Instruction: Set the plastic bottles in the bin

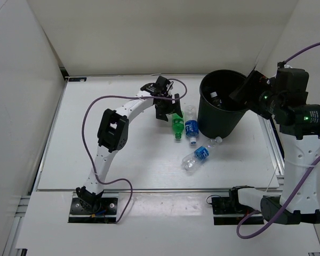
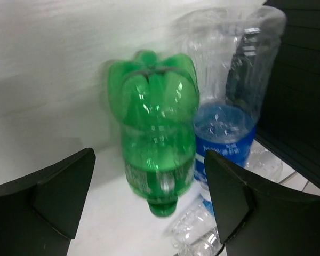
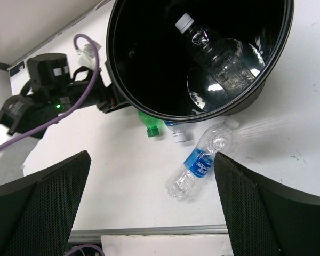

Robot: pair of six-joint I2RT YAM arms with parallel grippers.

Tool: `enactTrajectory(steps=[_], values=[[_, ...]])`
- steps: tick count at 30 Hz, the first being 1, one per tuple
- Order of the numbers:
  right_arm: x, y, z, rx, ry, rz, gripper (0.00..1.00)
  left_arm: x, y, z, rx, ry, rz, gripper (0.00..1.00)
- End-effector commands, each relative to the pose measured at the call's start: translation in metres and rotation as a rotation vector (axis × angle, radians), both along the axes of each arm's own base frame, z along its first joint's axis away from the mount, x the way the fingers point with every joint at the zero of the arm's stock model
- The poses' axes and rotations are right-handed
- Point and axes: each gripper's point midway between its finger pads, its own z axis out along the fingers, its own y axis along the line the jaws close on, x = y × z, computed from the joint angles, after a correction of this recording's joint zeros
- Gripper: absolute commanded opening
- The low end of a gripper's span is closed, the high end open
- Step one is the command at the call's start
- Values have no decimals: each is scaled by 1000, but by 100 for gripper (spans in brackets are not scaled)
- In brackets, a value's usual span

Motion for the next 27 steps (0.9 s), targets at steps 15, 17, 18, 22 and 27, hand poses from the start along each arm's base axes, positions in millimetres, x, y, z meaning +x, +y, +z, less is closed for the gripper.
enactTrajectory(steps=[15, 17, 18, 22, 27], values=[[-8, -4, -8, -29, 18, 7, 100, 1, 12, 83, -76, -156, -2, 53], [-13, -10, -24, -40, 73, -37, 100, 19, 14, 140, -126, -295, 33, 58], [-20, -13, -32, -40, 111, -59, 100, 32, 16, 172, -164, -376, 54, 60], [-38, -22, -50, 28, 171, -166, 100, 63, 19, 330, -381, -747, 111, 60], [-41, -46, -49, 24, 131, -331, 100, 41, -29, 396, -675, -905, -66, 70]])
